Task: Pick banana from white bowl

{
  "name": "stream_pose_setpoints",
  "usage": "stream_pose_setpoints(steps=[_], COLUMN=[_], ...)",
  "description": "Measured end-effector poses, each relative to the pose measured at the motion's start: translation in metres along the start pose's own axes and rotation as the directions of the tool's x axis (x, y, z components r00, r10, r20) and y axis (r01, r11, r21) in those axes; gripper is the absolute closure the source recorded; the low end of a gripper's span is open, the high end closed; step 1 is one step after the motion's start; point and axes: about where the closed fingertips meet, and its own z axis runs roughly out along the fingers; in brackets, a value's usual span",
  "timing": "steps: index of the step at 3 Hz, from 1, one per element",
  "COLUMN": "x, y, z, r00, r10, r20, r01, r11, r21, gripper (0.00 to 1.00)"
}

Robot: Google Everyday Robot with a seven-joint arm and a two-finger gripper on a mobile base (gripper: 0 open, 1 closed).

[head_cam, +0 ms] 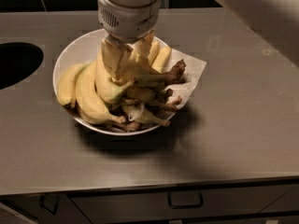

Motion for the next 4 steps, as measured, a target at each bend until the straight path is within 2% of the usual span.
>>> stream_pose_setpoints(steps=[1,2,3,4], x=[0.000,-0.001,-0.005,-0.006], y=[0.000,0.000,0.002,0.009], z=[-0.001,-0.002,-0.033,-0.070], r00=[1.000,1.000,0.996,0.985], r10=[0.000,0.000,-0.029,-0.061], r20=[0.000,0.000,0.086,0.161], r01=[0.000,0.000,0.026,0.047], r11=[1.0000,1.0000,0.9991,0.9951], r21=[0.000,0.000,0.033,0.087], gripper=[1.00,1.00,1.00,1.00])
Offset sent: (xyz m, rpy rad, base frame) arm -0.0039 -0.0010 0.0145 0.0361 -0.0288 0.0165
